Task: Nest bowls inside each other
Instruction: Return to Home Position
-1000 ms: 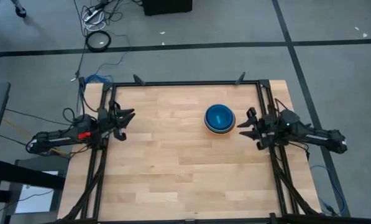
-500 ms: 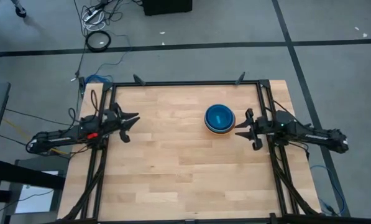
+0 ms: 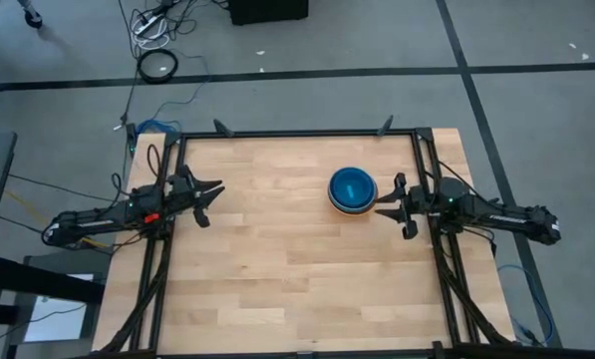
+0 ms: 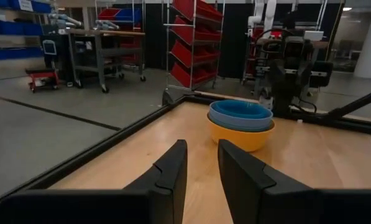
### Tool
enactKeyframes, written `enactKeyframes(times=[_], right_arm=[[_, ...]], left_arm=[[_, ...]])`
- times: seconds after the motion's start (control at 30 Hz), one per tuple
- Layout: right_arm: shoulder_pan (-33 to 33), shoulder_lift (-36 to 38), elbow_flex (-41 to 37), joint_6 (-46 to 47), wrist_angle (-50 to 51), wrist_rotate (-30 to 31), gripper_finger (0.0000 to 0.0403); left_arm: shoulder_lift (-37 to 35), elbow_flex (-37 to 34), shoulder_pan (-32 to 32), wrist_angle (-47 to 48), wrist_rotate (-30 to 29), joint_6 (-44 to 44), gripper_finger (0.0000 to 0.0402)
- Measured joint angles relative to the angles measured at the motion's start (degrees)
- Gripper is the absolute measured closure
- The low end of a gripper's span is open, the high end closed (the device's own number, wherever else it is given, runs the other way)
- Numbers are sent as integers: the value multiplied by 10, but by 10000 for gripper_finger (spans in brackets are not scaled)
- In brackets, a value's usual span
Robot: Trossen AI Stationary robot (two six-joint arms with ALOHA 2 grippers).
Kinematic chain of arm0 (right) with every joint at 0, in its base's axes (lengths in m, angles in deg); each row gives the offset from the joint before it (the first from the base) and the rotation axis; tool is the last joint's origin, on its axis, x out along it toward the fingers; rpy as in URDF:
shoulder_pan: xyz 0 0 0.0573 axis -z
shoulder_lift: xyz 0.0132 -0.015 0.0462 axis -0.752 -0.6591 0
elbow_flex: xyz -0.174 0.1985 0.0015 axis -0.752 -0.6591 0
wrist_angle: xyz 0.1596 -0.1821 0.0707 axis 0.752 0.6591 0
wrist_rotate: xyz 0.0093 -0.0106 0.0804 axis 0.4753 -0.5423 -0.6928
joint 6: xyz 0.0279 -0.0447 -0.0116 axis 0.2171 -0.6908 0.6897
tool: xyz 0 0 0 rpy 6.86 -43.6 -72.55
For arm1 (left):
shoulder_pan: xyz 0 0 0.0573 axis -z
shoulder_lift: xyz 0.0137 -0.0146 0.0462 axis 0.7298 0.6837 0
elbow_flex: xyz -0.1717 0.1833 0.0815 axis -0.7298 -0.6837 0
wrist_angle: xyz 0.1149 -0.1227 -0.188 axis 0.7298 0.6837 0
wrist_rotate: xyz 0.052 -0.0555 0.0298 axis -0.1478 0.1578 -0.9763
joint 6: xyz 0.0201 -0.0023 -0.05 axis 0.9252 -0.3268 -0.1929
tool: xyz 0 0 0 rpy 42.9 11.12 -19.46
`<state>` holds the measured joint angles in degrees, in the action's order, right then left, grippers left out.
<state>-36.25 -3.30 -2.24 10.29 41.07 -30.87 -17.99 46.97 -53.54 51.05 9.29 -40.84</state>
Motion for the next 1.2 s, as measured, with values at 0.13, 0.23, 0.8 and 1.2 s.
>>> enactKeyframes(times=[0.13, 0.23, 0.8, 1.2], right_arm=[[0, 0, 0, 21, 0, 0, 275], [0, 0, 0, 23, -5, -3, 275], [0, 0, 0, 23, -17, -2, 275], [0, 0, 0, 24, -18, -2, 275]], left_arm=[[0, 0, 0, 1, 0, 3, 302], [0, 0, 0, 0, 0, 3, 302], [0, 0, 0, 0, 0, 4, 302], [0, 0, 0, 0, 0, 4, 302]])
